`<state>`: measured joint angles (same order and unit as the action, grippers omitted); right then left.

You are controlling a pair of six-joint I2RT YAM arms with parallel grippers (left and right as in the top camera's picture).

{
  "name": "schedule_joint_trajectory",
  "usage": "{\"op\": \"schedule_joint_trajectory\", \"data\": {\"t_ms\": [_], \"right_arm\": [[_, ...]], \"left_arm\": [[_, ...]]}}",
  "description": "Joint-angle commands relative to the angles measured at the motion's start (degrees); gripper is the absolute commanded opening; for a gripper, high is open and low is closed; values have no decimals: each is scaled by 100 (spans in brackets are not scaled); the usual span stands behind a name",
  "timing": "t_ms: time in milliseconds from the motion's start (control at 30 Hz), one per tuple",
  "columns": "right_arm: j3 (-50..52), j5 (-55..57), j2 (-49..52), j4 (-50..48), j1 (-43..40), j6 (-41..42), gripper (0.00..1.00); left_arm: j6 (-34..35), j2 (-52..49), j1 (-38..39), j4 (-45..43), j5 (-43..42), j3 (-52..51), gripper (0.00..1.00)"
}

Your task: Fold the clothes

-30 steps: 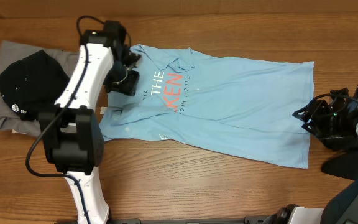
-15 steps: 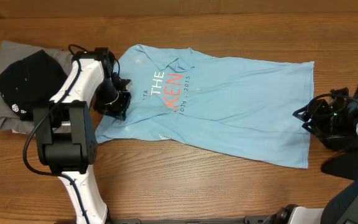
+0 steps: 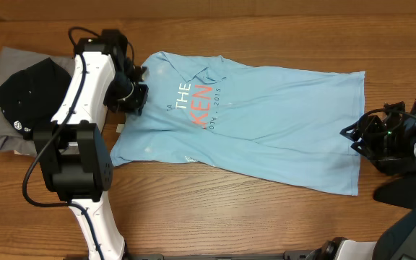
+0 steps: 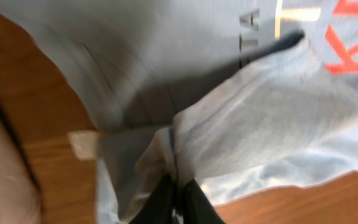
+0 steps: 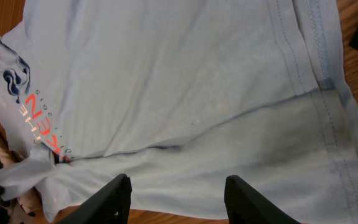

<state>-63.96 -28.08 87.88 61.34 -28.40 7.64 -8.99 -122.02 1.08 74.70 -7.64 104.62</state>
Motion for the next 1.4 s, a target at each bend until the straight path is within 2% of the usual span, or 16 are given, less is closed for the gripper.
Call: {"op": "schedule_joint_trajectory", "data": {"t_ms": [0,33,67,100,133,233,367,500,633,700,800,867,1067,1267,1367], "right_arm": [[-92,-2,-87,2,28,-39,52],[-92,-2,-87,9,28,-39,52],[-92,-2,-87,9,28,-39,52],[-92,-2,-87,9,28,-39,52],[-92,-2,-87,9,28,-39,52],[-92,-2,-87,31,28,-39,52],[-92,-2,-87,52,28,-39,52],[-92,-2,-87,52,28,-39,52],[-92,-4,-87,52,28,-39,52],[-92,-4,-87,52,28,-37,52],[-92,-4,-87,52,28,-22,52],[-92,-4,-87,55,28,-20,52],[-92,-4,-87,72,28,-20,52],[-92,-2,-87,70,28,-22,52],[-92,0,-87,66,28,-22,52]], "left_arm": [[2,7,9,-160,254,-26,15],[13,7,11,-308,374,-103,18],[50,7,11,-437,459,-157,25],[153,-7,11,-579,535,-216,38],[269,-11,7,-682,586,-256,43],[481,-15,0,-815,669,-328,48],[472,-15,0,-837,706,-330,60],[474,-24,0,-975,649,-533,64],[470,-26,0,-1366,400,-1113,62],[470,-26,0,-1532,118,-1307,52],[269,-26,0,-1631,-664,-1357,28],[125,-22,0,-1578,-1005,-1298,4],[-24,-22,-2,-1215,-966,-728,4],[-20,-22,-4,-1257,-229,-256,4],[-22,-57,-4,-1285,131,-299,10]]}}
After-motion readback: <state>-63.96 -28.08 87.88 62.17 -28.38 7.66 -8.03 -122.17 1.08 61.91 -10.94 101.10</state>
